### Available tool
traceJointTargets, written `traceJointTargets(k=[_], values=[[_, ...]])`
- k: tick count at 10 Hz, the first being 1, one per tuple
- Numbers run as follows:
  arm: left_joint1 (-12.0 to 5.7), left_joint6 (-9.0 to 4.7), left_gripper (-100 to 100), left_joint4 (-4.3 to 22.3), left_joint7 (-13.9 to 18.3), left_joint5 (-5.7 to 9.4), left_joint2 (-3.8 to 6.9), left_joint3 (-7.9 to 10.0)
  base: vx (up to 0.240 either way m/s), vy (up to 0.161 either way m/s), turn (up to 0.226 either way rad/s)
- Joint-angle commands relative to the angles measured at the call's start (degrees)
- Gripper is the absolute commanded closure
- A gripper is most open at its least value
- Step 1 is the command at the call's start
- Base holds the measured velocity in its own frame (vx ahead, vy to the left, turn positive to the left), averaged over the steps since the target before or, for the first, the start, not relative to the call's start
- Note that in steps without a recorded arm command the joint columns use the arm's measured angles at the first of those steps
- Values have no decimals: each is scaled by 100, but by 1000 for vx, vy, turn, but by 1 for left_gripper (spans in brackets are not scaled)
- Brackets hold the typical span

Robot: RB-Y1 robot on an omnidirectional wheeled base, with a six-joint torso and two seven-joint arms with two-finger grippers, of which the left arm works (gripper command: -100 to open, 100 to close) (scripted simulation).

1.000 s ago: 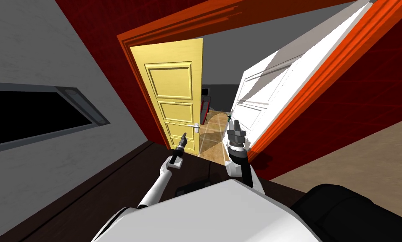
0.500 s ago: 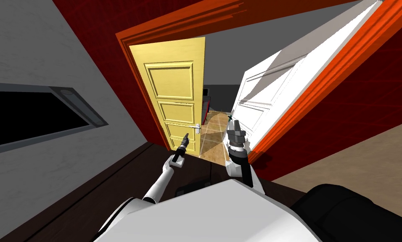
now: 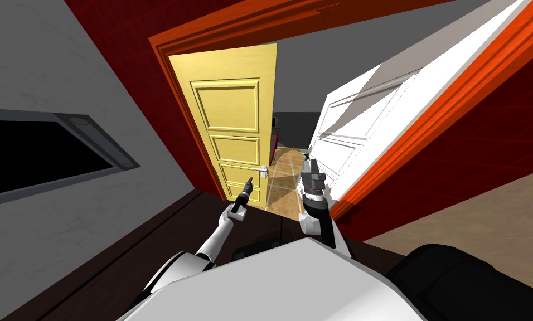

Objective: Push the door open

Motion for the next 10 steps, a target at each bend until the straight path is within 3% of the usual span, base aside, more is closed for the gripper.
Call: traceJointTargets(k=[1, 3, 4, 8, 10], values=[[-133, 23, -100, 218, 34, -26, -47, -45, 57, 50, -13], [-185, -2, -100, 309, 28, -24, -68, -36, 50, 43, -14], [-193, -15, -100, 338, 19, -21, 74, -17, 111, -34, -32], [-196, -30, -100, 363, -4, -10, 213, 26, 168, -81, -20], [-198, -41, -100, 380, -19, -3, 221, 55, 180, -90, -24]])
